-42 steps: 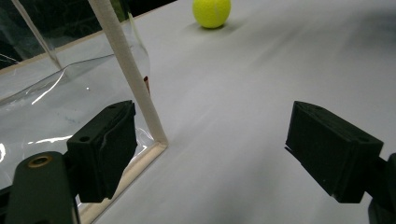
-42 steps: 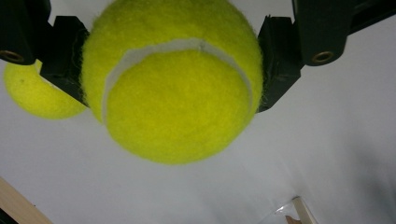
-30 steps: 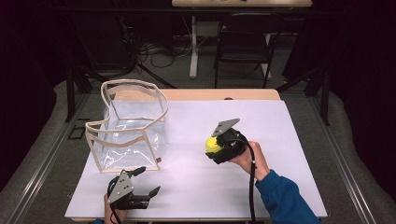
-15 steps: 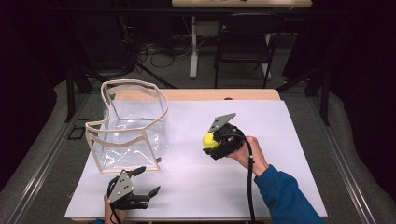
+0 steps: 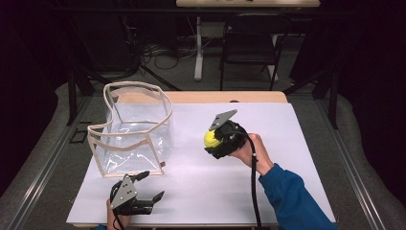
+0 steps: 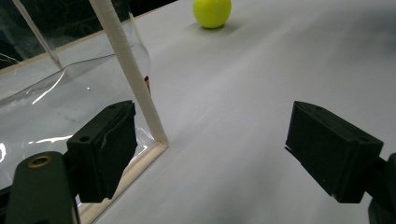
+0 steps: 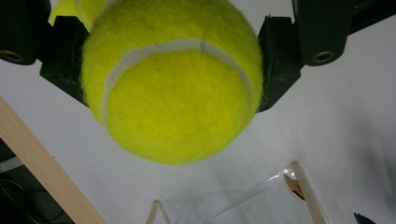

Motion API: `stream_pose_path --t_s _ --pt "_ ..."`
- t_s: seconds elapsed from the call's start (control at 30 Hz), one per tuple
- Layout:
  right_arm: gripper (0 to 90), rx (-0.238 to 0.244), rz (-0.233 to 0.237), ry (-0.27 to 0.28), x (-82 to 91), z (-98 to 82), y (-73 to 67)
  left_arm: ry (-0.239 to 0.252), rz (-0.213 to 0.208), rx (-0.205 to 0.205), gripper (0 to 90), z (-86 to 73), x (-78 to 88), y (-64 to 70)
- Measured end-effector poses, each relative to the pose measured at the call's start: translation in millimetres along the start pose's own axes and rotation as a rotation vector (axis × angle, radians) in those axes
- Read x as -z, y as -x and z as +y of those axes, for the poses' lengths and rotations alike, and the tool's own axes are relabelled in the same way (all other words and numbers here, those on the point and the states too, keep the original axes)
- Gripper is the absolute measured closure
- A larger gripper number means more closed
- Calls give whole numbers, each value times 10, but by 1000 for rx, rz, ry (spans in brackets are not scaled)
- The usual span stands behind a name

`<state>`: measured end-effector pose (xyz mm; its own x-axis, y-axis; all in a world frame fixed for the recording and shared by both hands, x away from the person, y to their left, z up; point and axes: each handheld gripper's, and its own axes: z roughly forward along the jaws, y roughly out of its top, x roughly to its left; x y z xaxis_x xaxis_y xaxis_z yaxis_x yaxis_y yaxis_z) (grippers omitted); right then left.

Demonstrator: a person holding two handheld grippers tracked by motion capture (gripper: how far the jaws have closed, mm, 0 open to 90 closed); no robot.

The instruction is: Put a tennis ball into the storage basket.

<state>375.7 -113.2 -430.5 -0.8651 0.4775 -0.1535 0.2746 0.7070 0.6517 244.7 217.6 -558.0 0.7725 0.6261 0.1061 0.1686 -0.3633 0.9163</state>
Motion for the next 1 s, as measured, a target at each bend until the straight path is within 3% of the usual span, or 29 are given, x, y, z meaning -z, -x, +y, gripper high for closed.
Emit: stream_pose_path --t_s 1.0 --pt "261 35 4 -15 -20 293 90 1 0 1 159 -1 0 -3"
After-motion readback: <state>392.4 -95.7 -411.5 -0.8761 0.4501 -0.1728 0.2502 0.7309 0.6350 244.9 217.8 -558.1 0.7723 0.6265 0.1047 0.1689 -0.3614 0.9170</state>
